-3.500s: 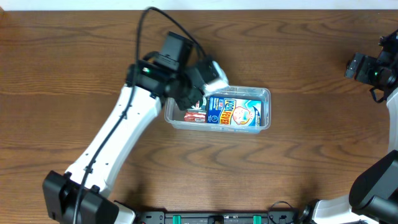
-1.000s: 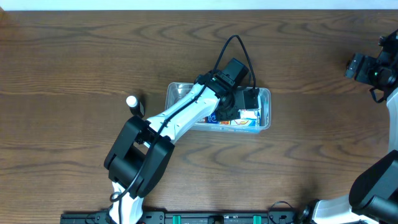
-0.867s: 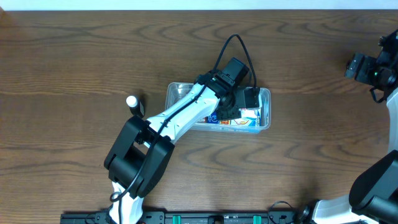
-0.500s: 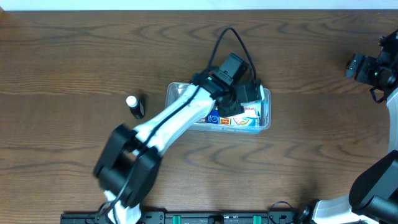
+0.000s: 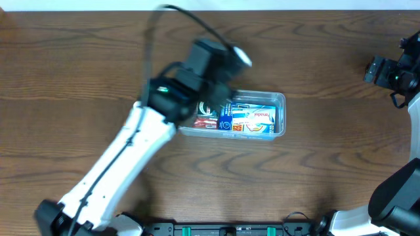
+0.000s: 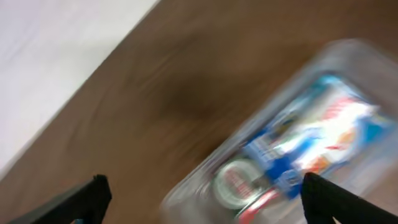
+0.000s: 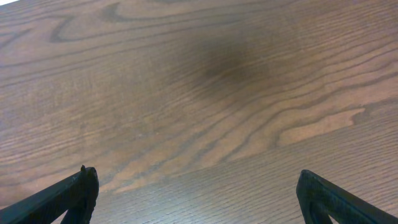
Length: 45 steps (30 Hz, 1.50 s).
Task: Pack container
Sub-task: 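Release the Panadol box and withdraw the left gripper, then lower the left gripper onto the dark bottle's white cap and grasp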
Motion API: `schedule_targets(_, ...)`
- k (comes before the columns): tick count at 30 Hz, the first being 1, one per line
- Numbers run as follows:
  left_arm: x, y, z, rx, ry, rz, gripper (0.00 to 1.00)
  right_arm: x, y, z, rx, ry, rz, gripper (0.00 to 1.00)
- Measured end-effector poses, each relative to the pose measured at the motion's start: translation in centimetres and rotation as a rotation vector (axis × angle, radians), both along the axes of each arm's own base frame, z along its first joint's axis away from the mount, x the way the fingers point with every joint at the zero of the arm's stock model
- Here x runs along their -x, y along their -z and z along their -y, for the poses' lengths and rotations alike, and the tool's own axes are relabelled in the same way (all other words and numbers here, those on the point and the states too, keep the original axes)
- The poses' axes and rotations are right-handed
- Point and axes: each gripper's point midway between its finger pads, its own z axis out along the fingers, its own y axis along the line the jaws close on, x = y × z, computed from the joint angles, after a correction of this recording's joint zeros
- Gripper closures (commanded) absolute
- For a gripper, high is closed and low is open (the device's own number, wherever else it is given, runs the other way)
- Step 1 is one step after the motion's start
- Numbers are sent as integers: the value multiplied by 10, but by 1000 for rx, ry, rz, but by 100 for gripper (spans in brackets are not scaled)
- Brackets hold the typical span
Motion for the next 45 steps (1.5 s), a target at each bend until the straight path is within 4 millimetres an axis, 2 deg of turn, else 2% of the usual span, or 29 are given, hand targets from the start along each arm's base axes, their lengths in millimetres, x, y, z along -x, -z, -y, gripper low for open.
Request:
schedule_targets(4,-16,5,-73,1,-270,-46,2,0,0,0,0,0,0,1)
schedule_targets(7,-19,12,-107,20,-393,-91,2,0,0,0,0,0,0,1)
schedule_targets(9,-15,16,-115,40,-420,-127,2,0,0,0,0,0,0,1)
schedule_targets(13,-14,18,-116,85,-442,-153,2,0,0,0,0,0,0,1)
schedule_targets(16,-16,18,-125,147,-525,-167,2,0,0,0,0,0,0,1)
schedule_targets(20,-19,27,-160,244,-747,-215,2,0,0,0,0,0,0,1)
schedule_targets(23,-22,45,-182,294,-889,-276,2,0,0,0,0,0,0,1)
schedule_targets(25,-23,62,-187,305,-941,-333,2,0,0,0,0,0,0,1)
schedule_targets(30,-15,106,-185,256,-999,-491,2,0,0,0,0,0,0,1)
schedule_targets(34,-8,131,-186,207,-1031,-577,0,0,0,0,0,0,0,1)
schedule_targets(38,4,142,-190,178,-1076,-638,0,0,0,0,0,0,0,1)
schedule_targets(41,12,143,-199,176,-1130,-667,3,0,0,0,0,0,0,1)
schedule_targets(45,14,143,-205,192,-1166,-674,7,0,0,0,0,0,0,1)
